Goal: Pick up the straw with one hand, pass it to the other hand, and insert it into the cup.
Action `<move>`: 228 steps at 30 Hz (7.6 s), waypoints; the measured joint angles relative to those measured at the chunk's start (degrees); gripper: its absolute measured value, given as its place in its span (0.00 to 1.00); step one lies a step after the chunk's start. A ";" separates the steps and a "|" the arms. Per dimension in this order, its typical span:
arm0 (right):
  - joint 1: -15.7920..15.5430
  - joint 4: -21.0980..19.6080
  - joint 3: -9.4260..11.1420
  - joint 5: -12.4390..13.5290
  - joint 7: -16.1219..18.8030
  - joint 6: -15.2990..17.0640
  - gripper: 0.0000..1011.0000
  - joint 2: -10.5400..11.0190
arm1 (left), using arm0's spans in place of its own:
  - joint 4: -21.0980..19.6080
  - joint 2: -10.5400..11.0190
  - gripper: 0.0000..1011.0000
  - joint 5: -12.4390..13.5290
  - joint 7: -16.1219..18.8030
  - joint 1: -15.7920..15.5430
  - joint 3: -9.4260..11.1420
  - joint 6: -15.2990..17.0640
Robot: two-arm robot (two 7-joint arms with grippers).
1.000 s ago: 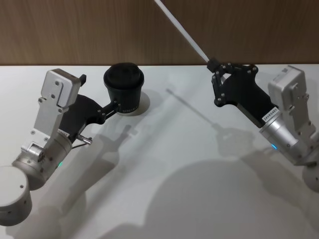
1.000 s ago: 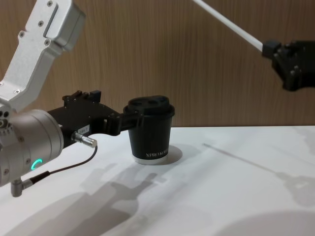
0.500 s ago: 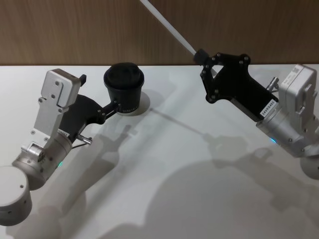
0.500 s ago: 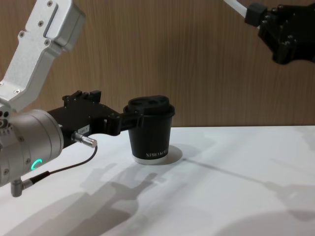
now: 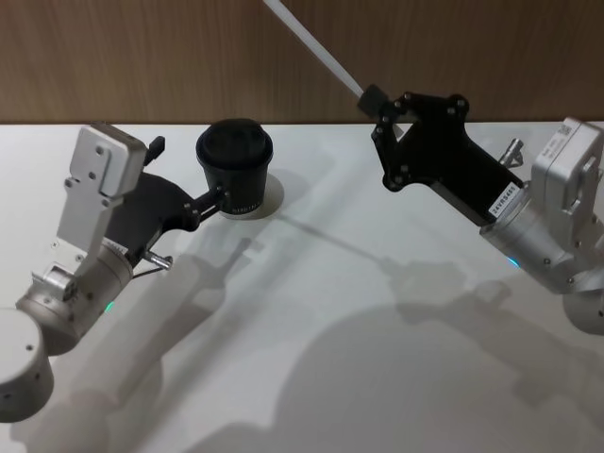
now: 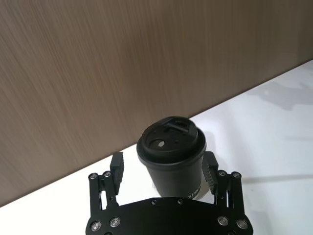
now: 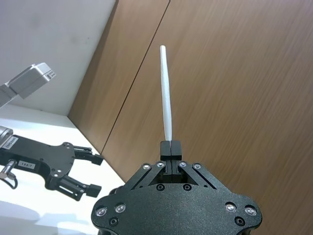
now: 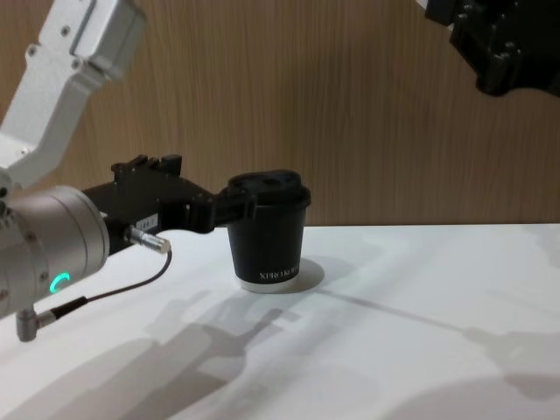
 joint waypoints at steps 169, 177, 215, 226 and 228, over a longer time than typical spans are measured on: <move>0.33 -0.14 -0.25 0.69 0.62 -0.50 0.99 -0.13 | -2.90 2.50 0.01 -29.66 -20.77 -15.45 -0.65 9.25; 0.33 -0.14 -0.25 0.68 0.62 -0.50 0.99 -0.13 | -4.39 4.31 0.01 -27.48 -18.17 -17.03 -0.40 13.19; 0.33 -0.14 -0.25 0.69 0.62 -0.50 0.99 -0.13 | -1.76 5.41 0.01 -19.84 -12.76 -21.78 1.40 19.41; 0.33 -0.14 -0.25 0.69 0.62 -0.50 0.99 -0.13 | -0.62 5.14 0.01 -17.61 -12.64 -22.09 2.12 18.86; 0.33 -0.14 -0.25 0.69 0.62 -0.50 0.99 -0.13 | -0.46 5.10 0.01 -17.13 -12.60 -22.15 2.28 18.78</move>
